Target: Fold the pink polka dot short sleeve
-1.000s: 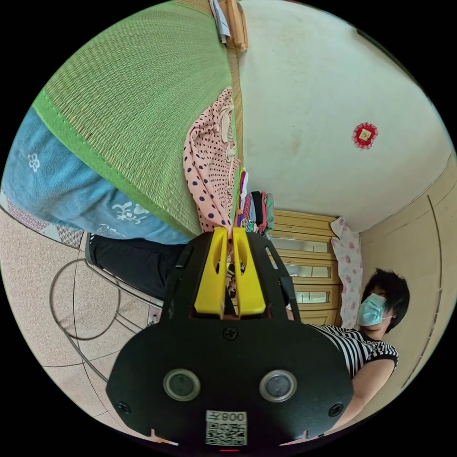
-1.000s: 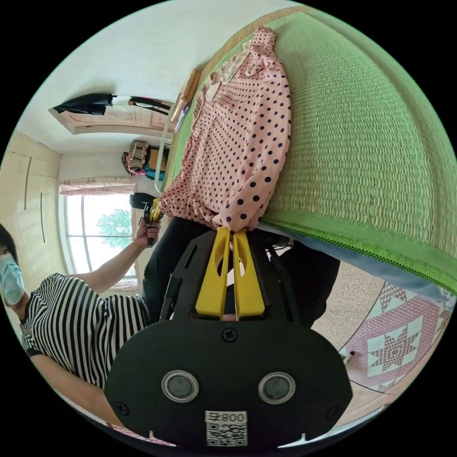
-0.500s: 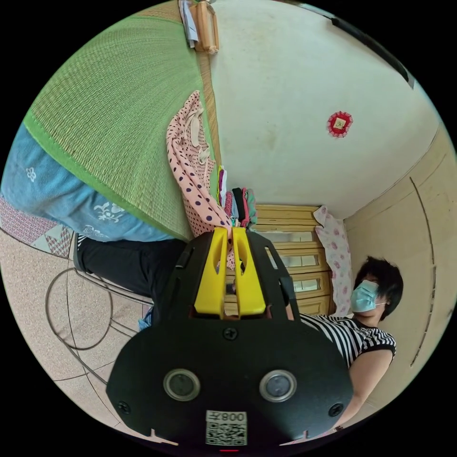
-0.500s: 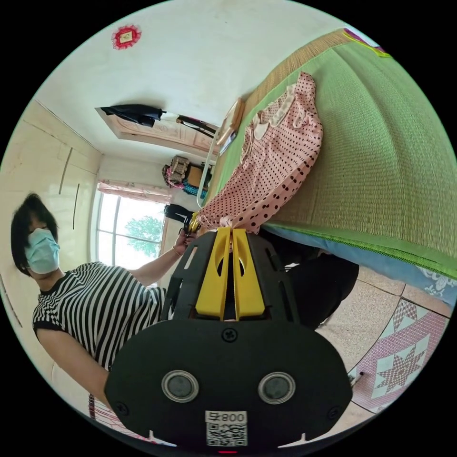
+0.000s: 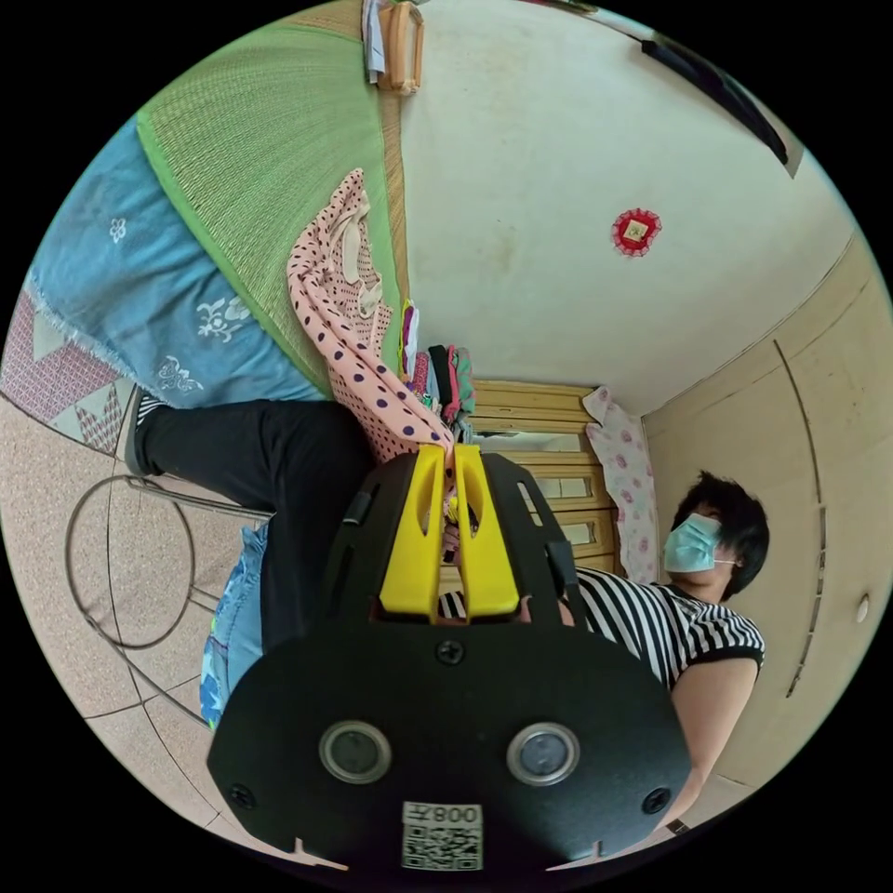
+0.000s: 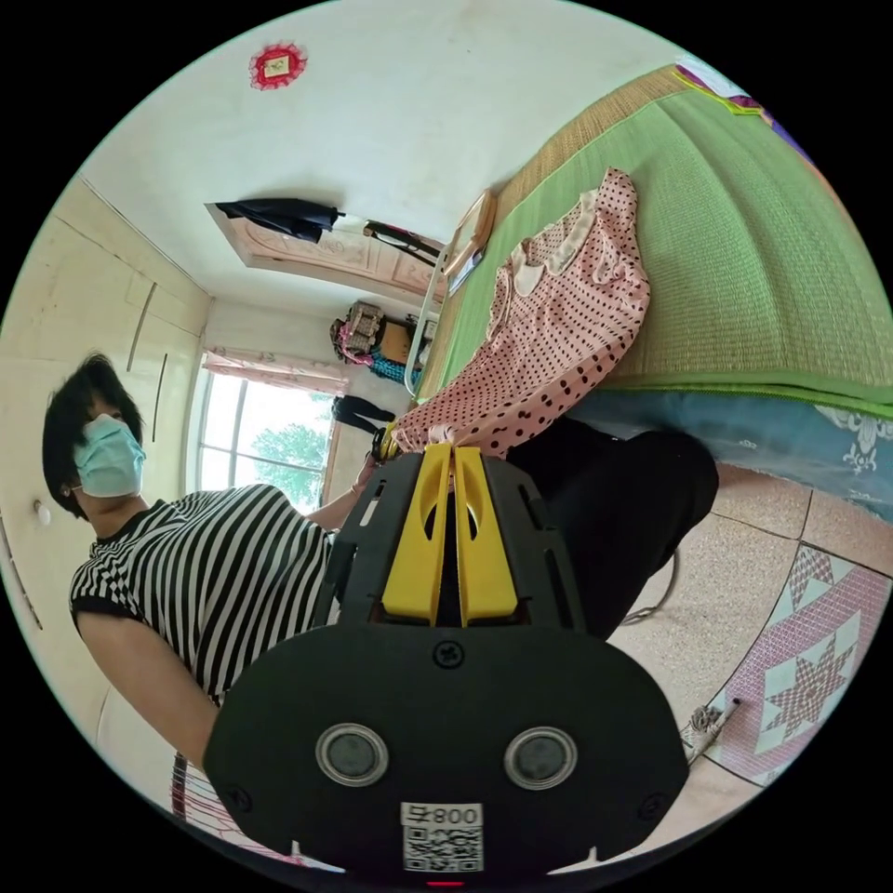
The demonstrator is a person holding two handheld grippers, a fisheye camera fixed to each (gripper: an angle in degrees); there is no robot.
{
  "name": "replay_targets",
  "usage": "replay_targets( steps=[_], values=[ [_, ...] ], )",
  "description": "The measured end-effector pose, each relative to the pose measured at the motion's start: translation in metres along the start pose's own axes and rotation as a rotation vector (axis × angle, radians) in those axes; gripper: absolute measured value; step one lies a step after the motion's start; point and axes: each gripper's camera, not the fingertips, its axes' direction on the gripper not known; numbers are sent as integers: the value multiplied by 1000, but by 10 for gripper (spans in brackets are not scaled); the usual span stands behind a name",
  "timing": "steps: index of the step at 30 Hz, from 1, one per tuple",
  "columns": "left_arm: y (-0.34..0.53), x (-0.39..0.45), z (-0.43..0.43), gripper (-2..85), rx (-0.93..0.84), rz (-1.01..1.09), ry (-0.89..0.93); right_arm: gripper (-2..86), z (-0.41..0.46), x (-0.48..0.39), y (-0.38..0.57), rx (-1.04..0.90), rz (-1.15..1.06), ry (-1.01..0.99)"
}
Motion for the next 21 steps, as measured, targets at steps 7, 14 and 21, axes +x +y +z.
replay_targets(
  steps=[7,14,21],
  values=[
    [-15,11,8,19,9,4,27,2,-13,19,-8,69,15,-35],
    [-73,38,32,19,-2,78,30,2,-23,33,-62,96,-21,-39],
    [-146,62,57,19,11,129,-33,1,-35,72,-160,145,-23,-30]
  ],
)
